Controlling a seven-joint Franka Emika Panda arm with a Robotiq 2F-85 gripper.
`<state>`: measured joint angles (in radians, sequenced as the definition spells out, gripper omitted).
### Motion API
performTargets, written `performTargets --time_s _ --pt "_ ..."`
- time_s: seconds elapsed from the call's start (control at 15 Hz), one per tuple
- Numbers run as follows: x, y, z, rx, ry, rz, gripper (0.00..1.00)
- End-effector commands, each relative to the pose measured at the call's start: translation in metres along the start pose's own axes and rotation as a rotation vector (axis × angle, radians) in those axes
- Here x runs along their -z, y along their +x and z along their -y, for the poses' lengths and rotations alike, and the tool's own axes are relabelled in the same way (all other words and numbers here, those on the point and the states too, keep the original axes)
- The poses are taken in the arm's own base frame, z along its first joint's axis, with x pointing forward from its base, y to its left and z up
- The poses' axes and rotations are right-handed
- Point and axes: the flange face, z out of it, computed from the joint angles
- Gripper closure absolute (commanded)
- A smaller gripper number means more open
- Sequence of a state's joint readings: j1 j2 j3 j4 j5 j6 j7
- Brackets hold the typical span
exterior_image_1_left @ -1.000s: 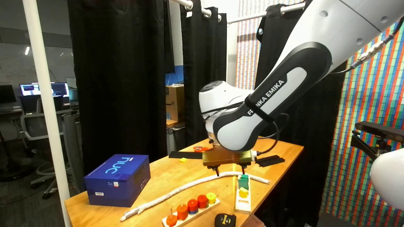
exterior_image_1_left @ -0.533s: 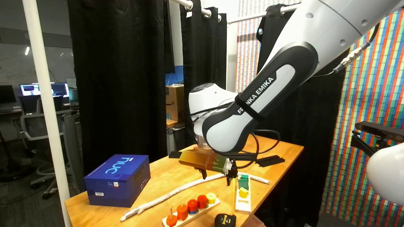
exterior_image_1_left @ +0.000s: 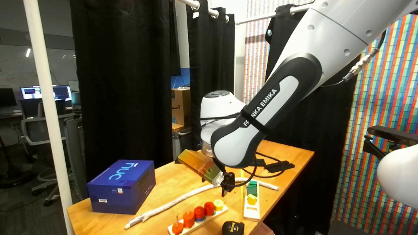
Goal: Remove an orange disc from the wooden rack and put it on the table
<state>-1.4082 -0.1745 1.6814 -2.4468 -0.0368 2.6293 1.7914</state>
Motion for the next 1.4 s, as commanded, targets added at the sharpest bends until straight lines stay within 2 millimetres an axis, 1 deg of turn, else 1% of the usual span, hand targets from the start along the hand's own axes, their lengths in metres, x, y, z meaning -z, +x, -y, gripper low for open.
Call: performTargets --time_s 0.0,0.13,0.27,0.47,0.6,0.8,0.93,1.33 --pt "-0.014 0.01 0.001 -0.114 0.002 0.0 0.0" --pt "-0.021 0.013 0.002 -0.158 -0.03 0.021 0.0" --pt "-0.028 0.009 0.004 -0.184 -0.051 0.053 0.0" --pt "-0.04 -0.002 0.006 -0.211 -0.066 0.114 0.0" --pt "-0.052 -0.009 0.009 -0.225 -0.082 0.143 0.0" --pt "-0.073 -0.015 0.017 -0.221 -0.09 0.148 0.0" --pt "-0.08 -0.015 0.027 -0.204 -0.08 0.131 0.0" --pt "-0.106 -0.007 0.052 -0.193 -0.077 0.096 0.0"
